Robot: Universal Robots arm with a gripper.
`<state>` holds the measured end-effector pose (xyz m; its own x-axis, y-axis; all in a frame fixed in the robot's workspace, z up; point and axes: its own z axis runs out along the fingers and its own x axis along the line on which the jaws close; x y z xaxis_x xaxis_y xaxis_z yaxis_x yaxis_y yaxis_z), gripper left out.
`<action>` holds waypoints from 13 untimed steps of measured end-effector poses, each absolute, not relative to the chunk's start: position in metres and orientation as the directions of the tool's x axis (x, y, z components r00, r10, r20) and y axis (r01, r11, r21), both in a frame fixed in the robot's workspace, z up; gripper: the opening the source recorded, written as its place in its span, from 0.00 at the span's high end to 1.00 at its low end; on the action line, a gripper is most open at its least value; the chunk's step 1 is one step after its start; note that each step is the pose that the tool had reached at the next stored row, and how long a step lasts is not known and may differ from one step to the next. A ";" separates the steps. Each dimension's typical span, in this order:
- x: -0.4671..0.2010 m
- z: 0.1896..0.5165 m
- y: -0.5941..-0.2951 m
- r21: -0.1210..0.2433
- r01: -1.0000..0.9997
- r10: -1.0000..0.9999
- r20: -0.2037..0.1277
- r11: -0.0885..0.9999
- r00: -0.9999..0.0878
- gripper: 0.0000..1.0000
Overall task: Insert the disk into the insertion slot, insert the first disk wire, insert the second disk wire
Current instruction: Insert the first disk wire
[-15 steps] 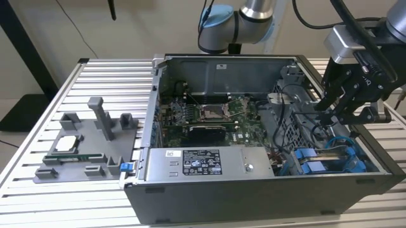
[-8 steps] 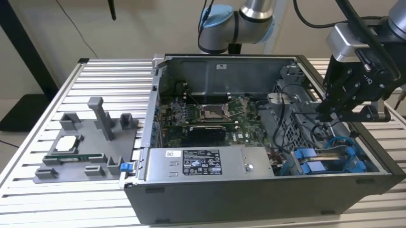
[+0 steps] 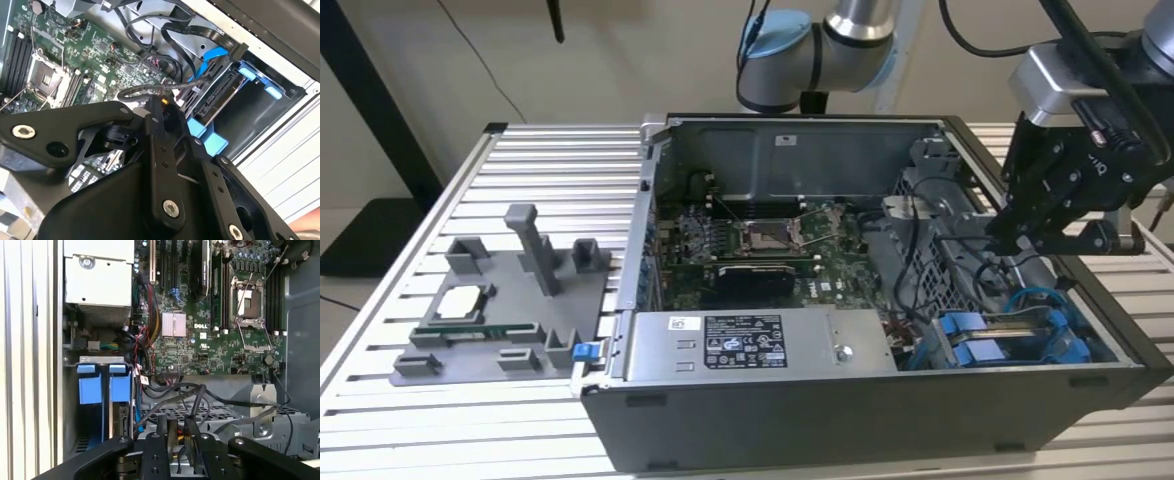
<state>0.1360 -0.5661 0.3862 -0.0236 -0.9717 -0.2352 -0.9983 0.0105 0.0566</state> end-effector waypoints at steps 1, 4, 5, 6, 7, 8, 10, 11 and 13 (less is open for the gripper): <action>0.136 0.386 -0.566 0.057 -0.998 -0.972 -0.235 0.011 -0.024 0.00; 0.136 0.386 -0.566 0.057 -0.998 -0.972 -0.235 0.011 -0.024 0.00; 0.137 0.386 -0.566 0.057 -0.998 -0.972 -0.235 0.010 -0.024 0.00; 0.137 0.386 -0.566 0.057 -0.998 -0.972 -0.236 0.010 -0.024 0.00; 0.138 0.386 -0.566 0.057 -0.998 -0.971 -0.236 0.011 -0.024 0.00; 0.138 0.386 -0.566 0.057 -0.998 -0.971 -0.237 0.010 -0.024 0.00; 0.138 0.386 -0.566 0.057 -0.998 -0.971 -0.239 0.010 -0.024 0.00; 0.138 0.386 -0.566 0.057 -0.998 -0.970 -0.240 0.010 -0.024 0.00; 0.139 0.386 -0.566 0.057 -0.998 -0.970 -0.244 0.010 -0.024 0.00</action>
